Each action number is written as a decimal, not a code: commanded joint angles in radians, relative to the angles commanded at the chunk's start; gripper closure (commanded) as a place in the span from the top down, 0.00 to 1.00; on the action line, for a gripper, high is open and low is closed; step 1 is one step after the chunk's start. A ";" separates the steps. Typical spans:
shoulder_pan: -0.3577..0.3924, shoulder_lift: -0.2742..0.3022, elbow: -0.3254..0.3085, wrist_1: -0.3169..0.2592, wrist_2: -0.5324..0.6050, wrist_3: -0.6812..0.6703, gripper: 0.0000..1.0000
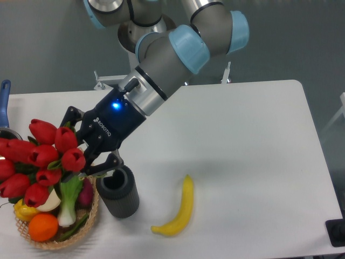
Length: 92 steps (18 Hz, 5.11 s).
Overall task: Insert the flowers into the vase
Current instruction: 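Position the tulip stems above the black vase opening, then lower the tulip stems down into the black vase, then open the gripper to release the tulips in the vase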
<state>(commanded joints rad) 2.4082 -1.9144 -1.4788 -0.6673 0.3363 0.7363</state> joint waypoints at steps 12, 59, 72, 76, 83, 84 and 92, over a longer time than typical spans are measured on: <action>0.052 -0.028 -0.026 0.000 -0.092 0.048 0.39; 0.069 -0.064 -0.316 0.000 -0.089 0.414 0.41; 0.071 -0.066 -0.351 -0.002 -0.077 0.488 0.68; 0.072 -0.068 -0.350 -0.002 -0.077 0.494 0.80; 0.097 -0.057 -0.339 -0.005 0.012 0.491 1.00; 0.100 -0.052 -0.339 -0.005 0.044 0.491 1.00; 0.115 0.014 -0.287 -0.006 0.364 0.469 1.00</action>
<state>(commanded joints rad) 2.5234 -1.9007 -1.7657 -0.6734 0.7005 1.2057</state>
